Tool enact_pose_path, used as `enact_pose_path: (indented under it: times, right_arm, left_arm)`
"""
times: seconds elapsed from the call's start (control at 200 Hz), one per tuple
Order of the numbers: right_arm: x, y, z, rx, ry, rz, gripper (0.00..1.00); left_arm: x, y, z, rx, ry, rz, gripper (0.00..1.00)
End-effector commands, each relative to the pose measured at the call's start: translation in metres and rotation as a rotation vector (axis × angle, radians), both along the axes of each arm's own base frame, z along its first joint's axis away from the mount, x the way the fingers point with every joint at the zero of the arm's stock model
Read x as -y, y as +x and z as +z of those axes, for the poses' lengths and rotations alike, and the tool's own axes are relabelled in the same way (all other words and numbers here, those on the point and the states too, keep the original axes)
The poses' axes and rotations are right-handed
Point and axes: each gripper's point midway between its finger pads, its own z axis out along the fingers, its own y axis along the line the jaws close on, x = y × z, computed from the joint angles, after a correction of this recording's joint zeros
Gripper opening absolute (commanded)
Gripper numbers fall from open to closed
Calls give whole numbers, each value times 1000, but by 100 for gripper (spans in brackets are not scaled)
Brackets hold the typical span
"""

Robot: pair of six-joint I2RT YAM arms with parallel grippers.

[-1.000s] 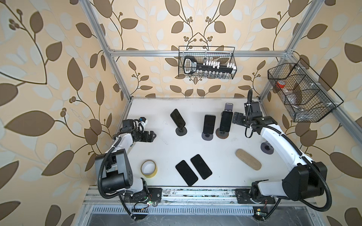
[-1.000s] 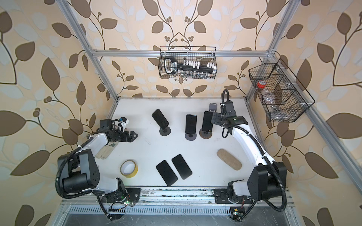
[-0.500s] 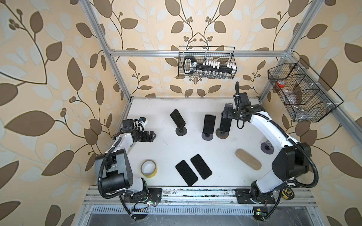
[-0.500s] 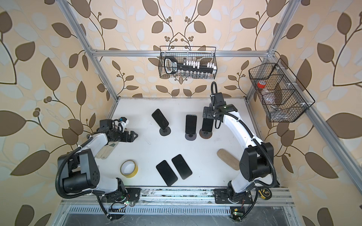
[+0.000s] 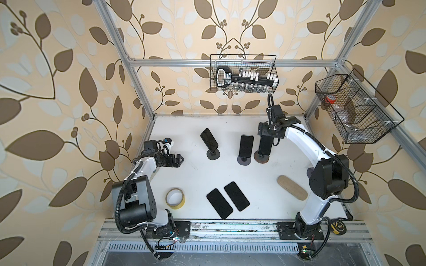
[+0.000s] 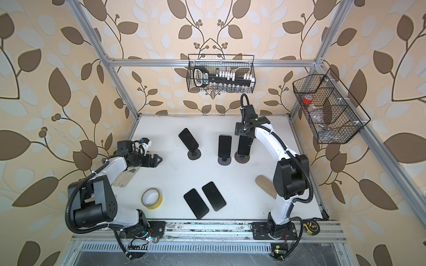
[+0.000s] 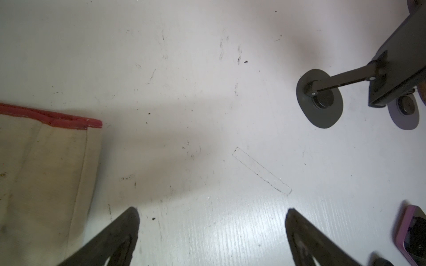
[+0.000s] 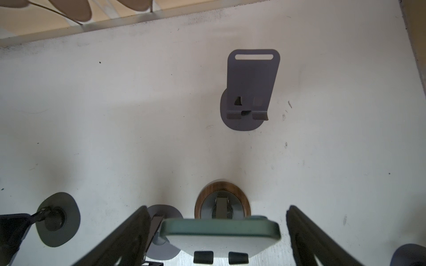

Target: Remove the phone from the phone stand

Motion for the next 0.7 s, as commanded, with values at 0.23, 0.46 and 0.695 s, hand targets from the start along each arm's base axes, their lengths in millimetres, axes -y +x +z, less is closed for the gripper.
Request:
enact_pose_path:
  times: [0.23, 0.46, 0.695]
  right_arm:
    - [9, -2, -15, -46, -44, -51, 81]
    - [6, -2, -24, -64, -30, -58, 78]
    - [3, -2, -25, -66, -36, -55, 82]
  left_arm:
    - [3, 6, 13, 36, -6, -35, 99]
    - [3, 6, 13, 39, -5, -36, 99]
    - [3, 6, 13, 40, -6, -38, 99]
